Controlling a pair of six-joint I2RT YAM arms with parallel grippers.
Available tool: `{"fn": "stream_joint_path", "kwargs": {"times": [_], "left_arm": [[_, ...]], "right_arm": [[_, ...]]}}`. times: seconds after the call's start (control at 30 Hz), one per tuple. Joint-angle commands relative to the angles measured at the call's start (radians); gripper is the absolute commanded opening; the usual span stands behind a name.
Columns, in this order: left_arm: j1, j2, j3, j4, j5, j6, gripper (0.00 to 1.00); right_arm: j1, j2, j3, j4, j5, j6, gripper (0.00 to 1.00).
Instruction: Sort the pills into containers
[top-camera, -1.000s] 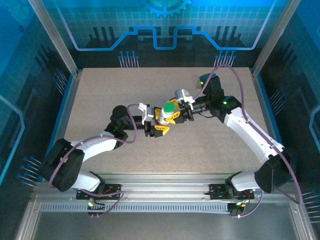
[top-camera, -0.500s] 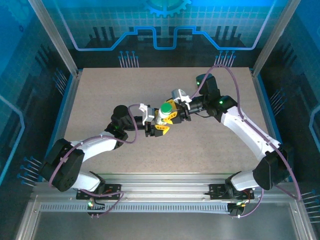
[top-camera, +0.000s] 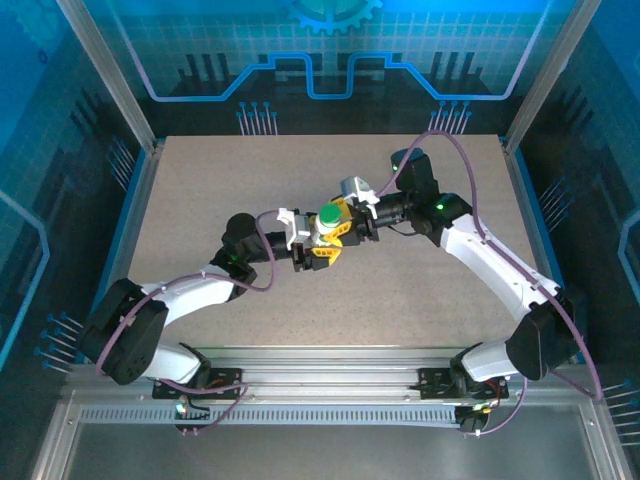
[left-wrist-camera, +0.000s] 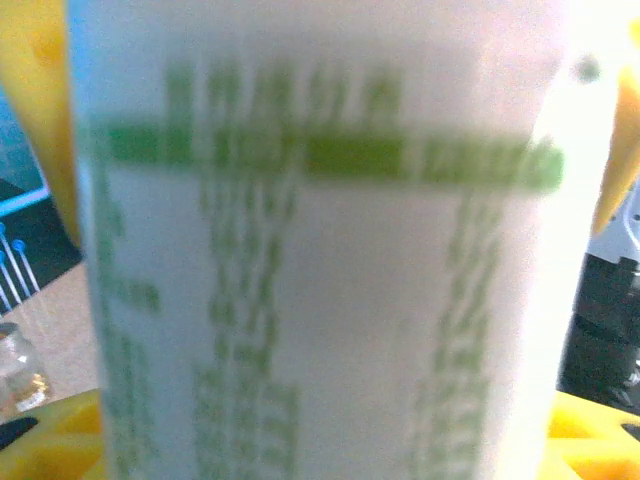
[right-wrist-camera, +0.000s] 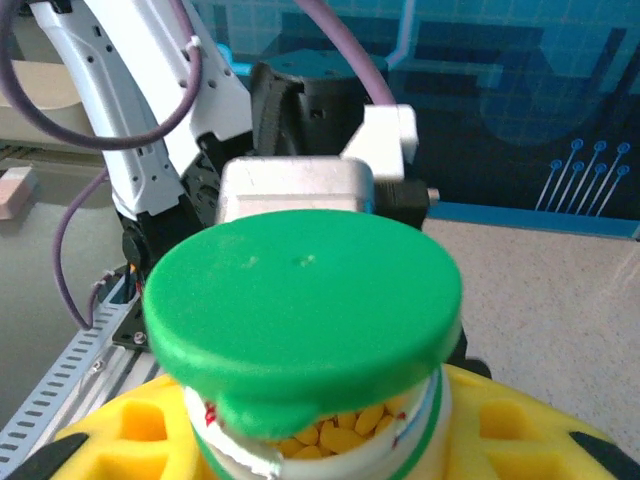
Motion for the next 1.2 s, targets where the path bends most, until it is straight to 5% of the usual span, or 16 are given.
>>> {"fn": "stream_joint_path", "kwargs": {"times": [0.0,0.33,0.57,0.77,0.83,1.03,1.17], "left_arm": [[-0.017,-0.037,-0.027,0.084,-0.039,0.054,0.59],[-0.024,-0.037,-0.035,0.072,-0.049,0.082,0.50],[-0.028,-0.038,-0.040,0.076,-0.074,0.088,0.36],[-0.028,-0.051,-0.075,0.131,-0.213,0.063,0.16],[-0.029,-0.052,-0.099,0.178,-0.295,0.042,0.00],[-0.044,-0.049,-0.149,0.221,-0.491,0.067,0.00],[-0.052,-0.051,-0.154,0.211,-0.512,0.072,0.00]], "right_arm": [[0.005,-0.010,-0.017,0.036,0.074,0.033,0.18],[0.003,-0.034,-0.051,0.108,0.135,0.078,0.18],[0.000,-0.057,-0.079,0.129,0.144,0.089,0.49],[-0.035,-0.126,-0.104,0.107,0.218,0.131,0.74],[-0.042,-0.169,-0.120,0.132,0.274,0.202,0.74],[0.032,-0.244,-0.122,0.217,0.652,0.518,0.68],[0.093,-0.234,-0.069,0.163,0.875,0.602,0.67]]}}
